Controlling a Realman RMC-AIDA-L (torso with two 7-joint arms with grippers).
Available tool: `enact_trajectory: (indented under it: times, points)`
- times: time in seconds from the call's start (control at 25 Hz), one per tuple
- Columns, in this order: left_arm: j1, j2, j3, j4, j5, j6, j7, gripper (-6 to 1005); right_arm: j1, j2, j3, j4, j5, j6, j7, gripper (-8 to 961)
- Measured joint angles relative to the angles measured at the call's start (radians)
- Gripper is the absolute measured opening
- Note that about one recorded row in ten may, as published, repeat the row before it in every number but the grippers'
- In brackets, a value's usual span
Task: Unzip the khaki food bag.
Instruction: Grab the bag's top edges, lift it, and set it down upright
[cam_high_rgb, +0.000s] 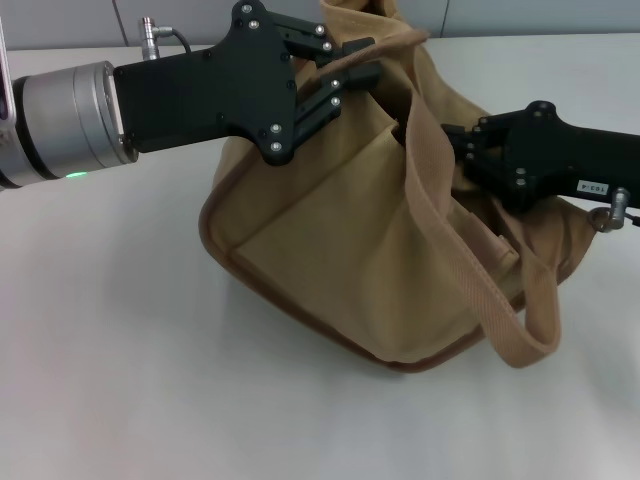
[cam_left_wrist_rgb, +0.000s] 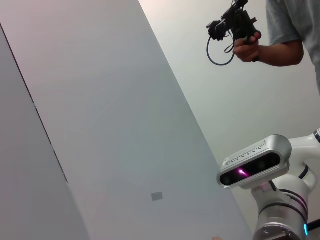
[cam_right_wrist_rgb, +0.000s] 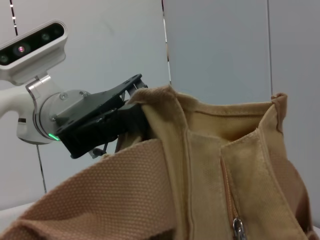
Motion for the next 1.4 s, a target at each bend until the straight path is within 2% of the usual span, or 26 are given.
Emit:
enact_trajectory:
  times: [0.52,0.92,1.12,1.24,1.4]
  points:
    - [0.008,0.000,-0.008,0.000,0.000,0.000,0.005,87,-0.075,-0.004,0.062,-0.029,0.007,-0.057,-0.004,-3]
    - [0.002,0.000,-0.002,-0.003,-0.001,-0.002,0.010,87,-0.031,0.000,0.089,0.007,0.008,-0.074,0.008,6]
    - [0.001,0.000,-0.001,-0.003,-0.001,-0.001,0.010,87,-0.007,-0.001,0.081,0.018,0.008,-0.073,0.006,196]
    - [0.001,0.000,-0.001,-0.003,-0.001,-0.001,0.011,87,0.003,-0.001,0.062,0.020,0.007,-0.064,0.005,411]
    - [0.000,0.000,-0.001,-0.003,-0.001,-0.001,0.011,87,0.007,-0.001,0.021,0.010,0.007,-0.024,0.009,455]
